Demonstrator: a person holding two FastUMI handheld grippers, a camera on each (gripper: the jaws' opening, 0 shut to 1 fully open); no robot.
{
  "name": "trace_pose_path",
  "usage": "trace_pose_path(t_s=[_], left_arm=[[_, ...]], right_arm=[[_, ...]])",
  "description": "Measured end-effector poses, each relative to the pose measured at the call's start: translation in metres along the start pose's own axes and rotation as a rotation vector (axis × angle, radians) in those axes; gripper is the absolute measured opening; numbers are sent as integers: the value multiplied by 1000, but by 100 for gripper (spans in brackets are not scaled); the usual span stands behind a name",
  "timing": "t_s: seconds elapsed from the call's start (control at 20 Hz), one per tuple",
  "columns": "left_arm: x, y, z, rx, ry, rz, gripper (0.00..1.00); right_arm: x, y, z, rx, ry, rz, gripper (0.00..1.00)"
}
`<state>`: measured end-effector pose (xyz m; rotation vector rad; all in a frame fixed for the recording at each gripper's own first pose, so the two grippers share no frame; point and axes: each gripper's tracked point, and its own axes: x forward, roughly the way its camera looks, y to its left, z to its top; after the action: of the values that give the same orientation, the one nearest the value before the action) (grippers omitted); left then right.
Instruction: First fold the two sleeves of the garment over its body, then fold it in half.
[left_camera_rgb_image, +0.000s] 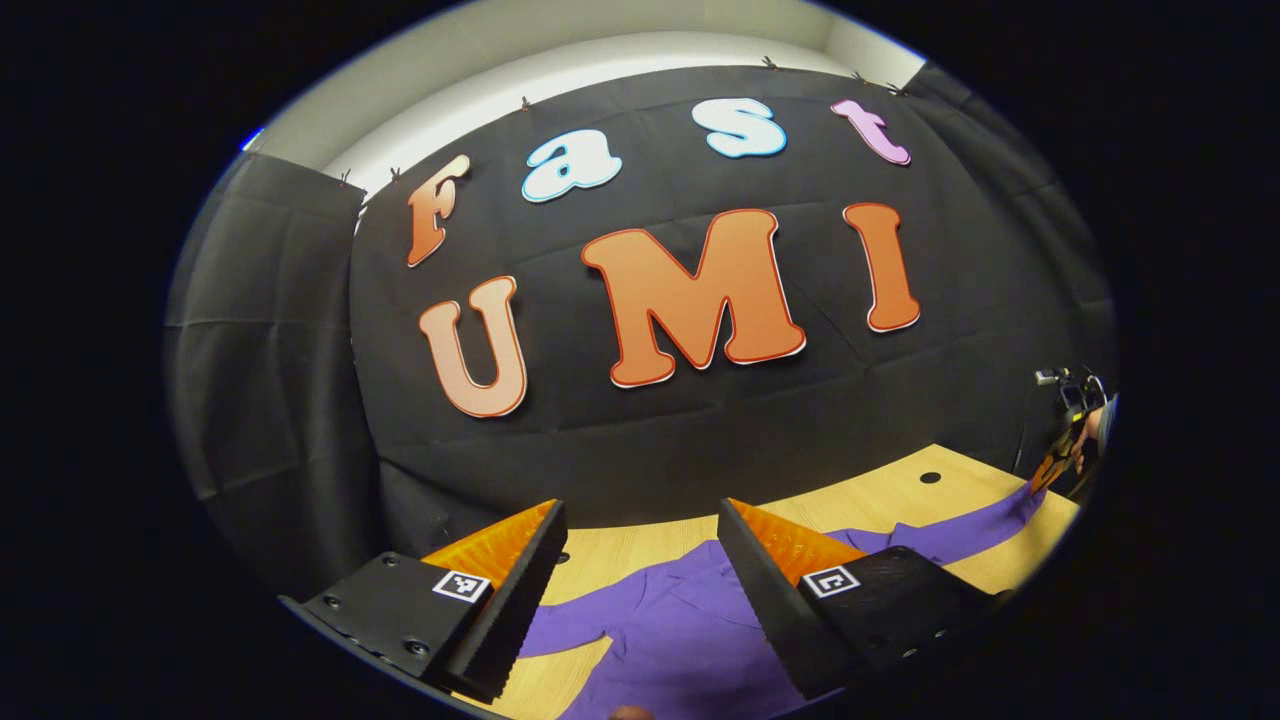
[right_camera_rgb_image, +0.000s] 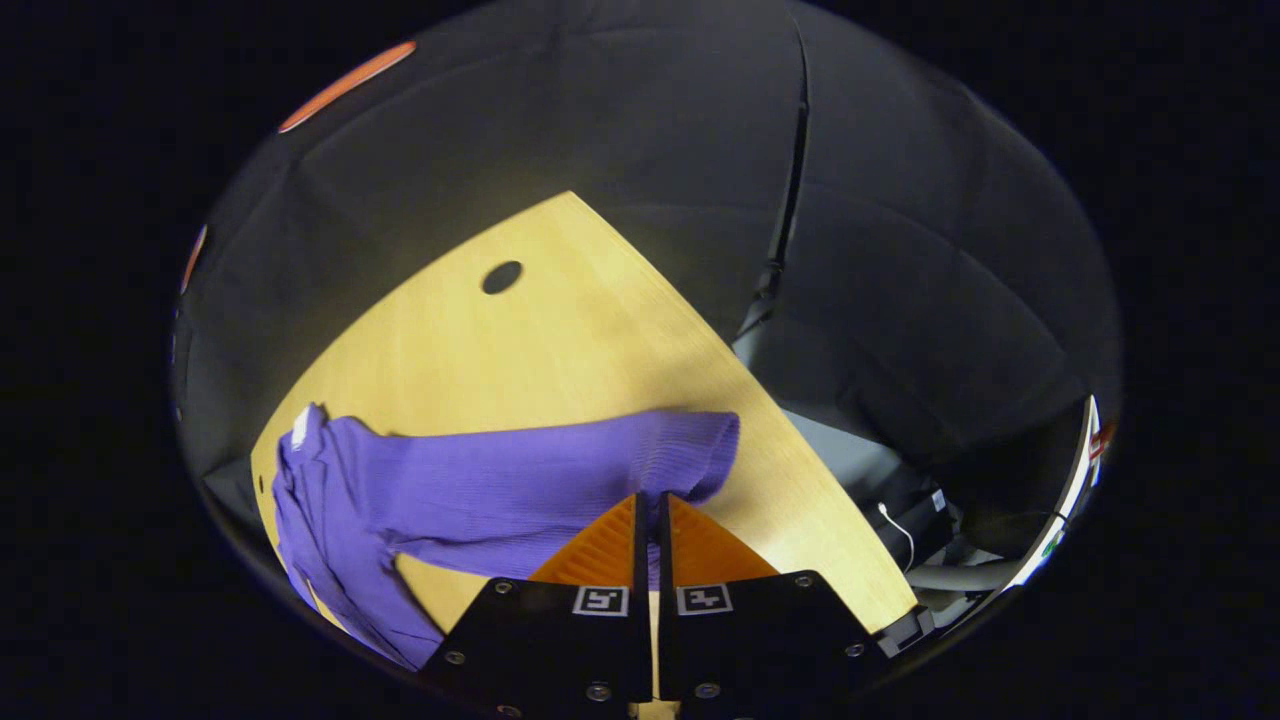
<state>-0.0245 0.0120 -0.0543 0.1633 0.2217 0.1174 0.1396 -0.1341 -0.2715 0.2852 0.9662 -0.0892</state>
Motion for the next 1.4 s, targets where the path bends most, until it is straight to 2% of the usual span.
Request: trace_pose_path(t_s=[0.05, 0.3, 0.55, 0.7, 0.85, 0.95, 1.05, 1.1, 1.3, 1.4], left_arm=[[5, 7, -2, -2, -3, -6, 97], [10, 47, -13, -51, -21, -21, 97], [13, 100, -26, -75, -29, 16, 98], [17, 135, -42, -94, -12, 52, 98], [18, 172, -63, -114, 14, 103, 98], [16, 193, -77, -129, 38, 129, 98], [12, 209, -89, -131, 64, 154, 98], [11, 215, -92, -131, 71, 165, 98], [10, 221, -101, -136, 108, 194, 98], [9, 220, -98, -131, 111, 203, 98]], right_arm=[[-12, 14, 4, -15, -25, 12, 3], [-64, 97, 17, -102, -104, 80, 3], [-102, 201, 12, -249, -144, 169, 2], [-113, 274, 3, -332, -150, 244, 2], [-114, 324, -12, -410, -140, 276, 2], [-100, 331, -20, -469, -138, 240, 2], [-85, 325, -29, -479, -111, 167, 5], [-79, 322, -36, -484, -83, 154, 7], [-46, 299, -66, -470, 27, 129, 28], [-36, 293, -74, -471, 57, 123, 43]])
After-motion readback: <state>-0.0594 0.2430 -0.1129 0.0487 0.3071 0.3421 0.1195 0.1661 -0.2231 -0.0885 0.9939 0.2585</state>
